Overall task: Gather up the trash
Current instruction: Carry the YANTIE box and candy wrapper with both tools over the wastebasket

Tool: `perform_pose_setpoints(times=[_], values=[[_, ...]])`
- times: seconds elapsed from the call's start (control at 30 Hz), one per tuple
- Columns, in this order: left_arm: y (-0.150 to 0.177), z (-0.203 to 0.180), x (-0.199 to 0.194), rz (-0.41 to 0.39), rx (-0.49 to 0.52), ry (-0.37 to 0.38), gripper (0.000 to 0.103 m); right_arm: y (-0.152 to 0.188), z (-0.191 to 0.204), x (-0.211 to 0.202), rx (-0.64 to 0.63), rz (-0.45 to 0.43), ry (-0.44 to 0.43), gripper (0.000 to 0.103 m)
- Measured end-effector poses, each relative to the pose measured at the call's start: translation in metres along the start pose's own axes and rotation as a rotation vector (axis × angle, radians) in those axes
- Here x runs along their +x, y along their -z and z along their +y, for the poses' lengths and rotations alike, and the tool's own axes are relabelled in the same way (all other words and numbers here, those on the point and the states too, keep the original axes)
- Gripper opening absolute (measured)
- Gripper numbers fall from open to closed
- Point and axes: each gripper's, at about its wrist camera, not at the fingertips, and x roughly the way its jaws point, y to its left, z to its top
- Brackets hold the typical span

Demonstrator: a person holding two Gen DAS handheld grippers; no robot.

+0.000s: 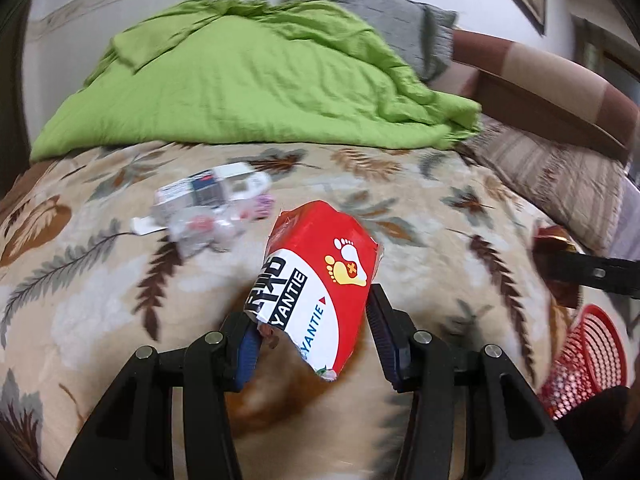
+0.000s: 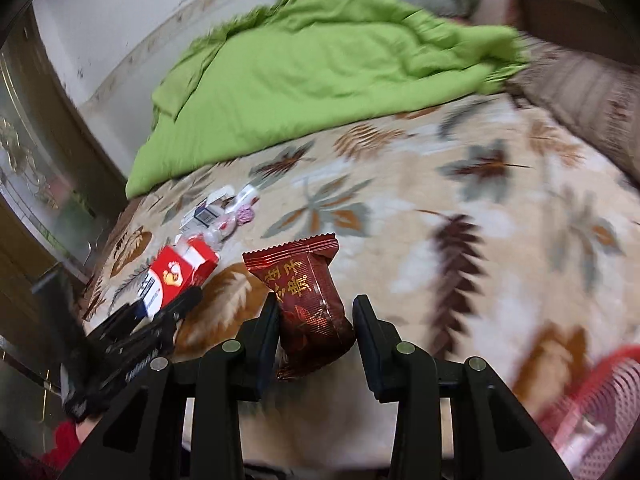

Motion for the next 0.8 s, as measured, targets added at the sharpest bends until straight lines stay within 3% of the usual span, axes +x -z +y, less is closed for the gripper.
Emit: perform_pose_setpoints(times=[0.33, 0.53, 0.8], values=[[0.004, -0.136, -0.024, 0.039, 0.101, 0.224, 0.048, 0.057, -0.107, -0.139, 0.207, -0.129, -0.004, 0.04], [-0.003, -0.223, -0.032, 0.072, 0.195, 0.35, 0.049, 0.095, -0.167, -0.178, 0.353, -0.139, 0.024, 0.04], [-0.006, -0.315, -0.026, 0.108, 0.285, 0.459, 0.049, 0.143, -0.217, -0.22, 0.479, -0.164, 0.099, 0.039]])
